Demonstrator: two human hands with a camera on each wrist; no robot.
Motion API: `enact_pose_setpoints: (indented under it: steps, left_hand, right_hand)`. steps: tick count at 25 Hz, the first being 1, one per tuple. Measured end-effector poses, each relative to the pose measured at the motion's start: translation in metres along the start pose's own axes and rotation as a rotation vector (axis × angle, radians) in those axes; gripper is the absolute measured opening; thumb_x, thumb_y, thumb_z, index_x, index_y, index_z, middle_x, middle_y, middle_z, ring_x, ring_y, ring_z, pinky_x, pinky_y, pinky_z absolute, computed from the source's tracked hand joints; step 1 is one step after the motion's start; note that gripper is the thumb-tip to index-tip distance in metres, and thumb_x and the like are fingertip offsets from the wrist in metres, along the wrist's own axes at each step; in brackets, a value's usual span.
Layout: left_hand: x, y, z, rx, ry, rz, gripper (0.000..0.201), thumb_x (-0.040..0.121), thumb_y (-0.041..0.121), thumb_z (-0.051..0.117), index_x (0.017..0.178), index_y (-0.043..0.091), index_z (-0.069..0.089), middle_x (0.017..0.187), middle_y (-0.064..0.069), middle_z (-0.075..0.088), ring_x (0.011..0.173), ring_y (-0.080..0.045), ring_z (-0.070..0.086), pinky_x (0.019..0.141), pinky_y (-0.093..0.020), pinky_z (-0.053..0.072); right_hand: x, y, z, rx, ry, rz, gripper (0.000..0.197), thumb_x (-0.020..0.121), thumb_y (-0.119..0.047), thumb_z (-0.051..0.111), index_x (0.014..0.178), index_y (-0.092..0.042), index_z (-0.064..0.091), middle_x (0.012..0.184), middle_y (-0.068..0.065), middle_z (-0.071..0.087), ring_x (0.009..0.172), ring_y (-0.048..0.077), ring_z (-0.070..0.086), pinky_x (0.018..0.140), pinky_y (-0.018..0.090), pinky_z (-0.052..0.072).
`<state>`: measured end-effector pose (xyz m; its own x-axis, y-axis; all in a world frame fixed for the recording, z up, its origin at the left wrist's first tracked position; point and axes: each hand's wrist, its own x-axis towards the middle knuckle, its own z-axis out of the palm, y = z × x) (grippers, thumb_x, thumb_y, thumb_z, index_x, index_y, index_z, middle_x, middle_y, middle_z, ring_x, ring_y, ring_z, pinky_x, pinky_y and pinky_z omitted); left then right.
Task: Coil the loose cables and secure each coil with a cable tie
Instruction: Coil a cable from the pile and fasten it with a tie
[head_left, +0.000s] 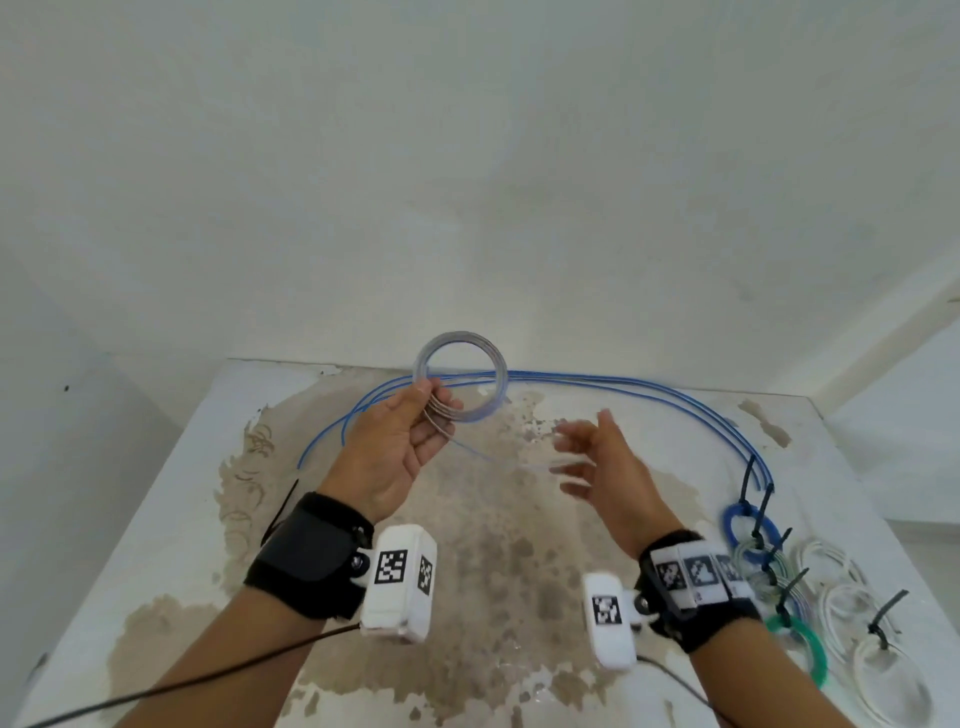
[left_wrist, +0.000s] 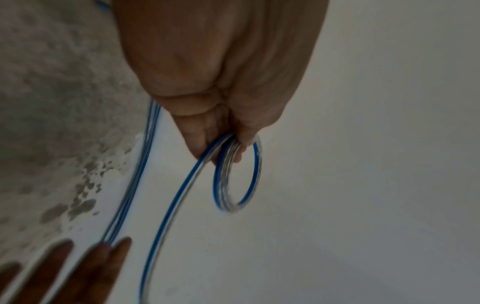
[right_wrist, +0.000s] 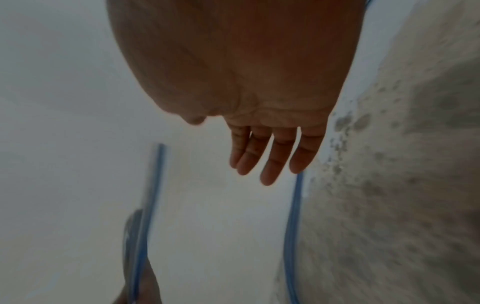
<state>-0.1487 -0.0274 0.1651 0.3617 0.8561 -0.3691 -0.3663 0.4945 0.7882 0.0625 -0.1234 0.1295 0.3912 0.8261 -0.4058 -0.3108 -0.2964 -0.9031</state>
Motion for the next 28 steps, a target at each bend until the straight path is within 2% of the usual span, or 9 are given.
enact_pose_setpoints:
  steps: [2, 3, 5, 6, 9, 11, 16, 25, 28]
  left_hand:
    - [0.005, -0.002, 0.002, -0.167, 0.080, 0.045, 0.019, 0.104, 0.021, 0.049, 0.093, 0.016, 0.064, 0.077, 0.006, 0.074, 0.074, -0.005, 0.072, 0.068, -0.019, 0.059]
    - [0.006, -0.003, 0.004, -0.211, 0.098, 0.062, 0.020, 0.104, 0.021, 0.049, 0.092, 0.016, 0.064, 0.076, 0.006, 0.074, 0.072, -0.004, 0.072, 0.068, -0.018, 0.059]
    - [0.007, -0.006, 0.008, -0.251, 0.118, 0.075, 0.020, 0.104, 0.020, 0.048, 0.091, 0.016, 0.063, 0.075, 0.005, 0.074, 0.069, -0.004, 0.071, 0.069, -0.018, 0.059]
    - [0.008, -0.008, 0.011, -0.258, 0.125, 0.072, 0.019, 0.104, 0.020, 0.049, 0.092, 0.015, 0.063, 0.075, 0.004, 0.074, 0.068, -0.005, 0.070, 0.068, -0.018, 0.059]
    - [0.007, -0.009, 0.015, -0.249, 0.127, 0.049, 0.017, 0.103, 0.020, 0.052, 0.092, 0.014, 0.064, 0.076, 0.003, 0.074, 0.070, -0.005, 0.070, 0.067, -0.018, 0.058]
    - [0.007, -0.006, 0.015, -0.232, 0.139, 0.036, 0.017, 0.102, 0.020, 0.054, 0.089, 0.014, 0.065, 0.075, 0.004, 0.074, 0.071, -0.004, 0.071, 0.069, -0.019, 0.059]
    - [0.014, 0.007, 0.012, -0.213, 0.208, 0.019, 0.019, 0.101, 0.017, 0.054, 0.086, 0.014, 0.065, 0.071, 0.006, 0.074, 0.067, -0.003, 0.071, 0.072, -0.021, 0.056]
    - [0.032, 0.005, 0.011, -0.238, 0.292, 0.026, 0.019, 0.101, 0.019, 0.057, 0.086, 0.013, 0.066, 0.070, 0.004, 0.074, 0.072, -0.009, 0.070, 0.064, -0.021, 0.058]
    - [0.039, 0.008, 0.010, -0.249, 0.321, 0.048, 0.018, 0.101, 0.019, 0.058, 0.085, 0.012, 0.065, 0.069, 0.004, 0.075, 0.071, -0.010, 0.070, 0.068, -0.022, 0.059]
  right_hand:
    - [-0.013, 0.022, 0.005, 0.171, -0.114, 0.075, 0.065, 0.094, -0.066, 0.038, 0.115, -0.013, 0.069, 0.100, 0.003, 0.068, 0.081, 0.019, 0.068, 0.070, 0.034, 0.046]
    - [-0.020, 0.027, 0.014, 0.244, -0.178, 0.068, 0.068, 0.090, -0.068, 0.048, 0.122, -0.011, 0.068, 0.105, 0.004, 0.070, 0.086, 0.022, 0.069, 0.072, 0.035, 0.048]
    - [-0.028, 0.026, 0.035, 0.297, -0.218, -0.027, 0.064, 0.084, -0.060, 0.068, 0.128, -0.014, 0.064, 0.114, 0.001, 0.071, 0.093, 0.022, 0.070, 0.076, 0.034, 0.051]
    - [-0.029, 0.021, 0.044, 0.297, -0.206, -0.090, 0.054, 0.085, -0.053, 0.071, 0.125, -0.018, 0.065, 0.115, -0.001, 0.071, 0.094, 0.020, 0.069, 0.076, 0.032, 0.051]
    - [-0.027, 0.010, 0.062, 0.295, -0.178, -0.233, 0.026, 0.086, -0.046, 0.063, 0.099, -0.026, 0.072, 0.113, 0.000, 0.072, 0.099, 0.019, 0.066, 0.076, 0.029, 0.049]
    - [-0.027, 0.009, 0.066, 0.254, -0.194, -0.266, 0.023, 0.092, -0.043, 0.056, 0.091, -0.025, 0.069, 0.107, 0.002, 0.074, 0.103, 0.020, 0.066, 0.079, 0.031, 0.048]
    - [-0.036, 0.022, 0.071, 0.041, -0.260, -0.301, 0.029, 0.101, -0.039, 0.051, 0.098, -0.013, 0.062, 0.103, 0.002, 0.076, 0.103, 0.016, 0.068, 0.081, 0.029, 0.049]
    - [-0.046, 0.019, 0.063, 0.072, -0.235, -0.345, 0.025, 0.100, -0.035, 0.050, 0.091, -0.023, 0.070, 0.112, 0.008, 0.075, 0.098, 0.018, 0.069, 0.081, 0.030, 0.050]
    - [-0.048, 0.018, 0.058, 0.127, -0.237, -0.337, 0.024, 0.100, -0.033, 0.050, 0.094, -0.016, 0.066, 0.110, 0.008, 0.075, 0.091, 0.016, 0.069, 0.080, 0.029, 0.051]
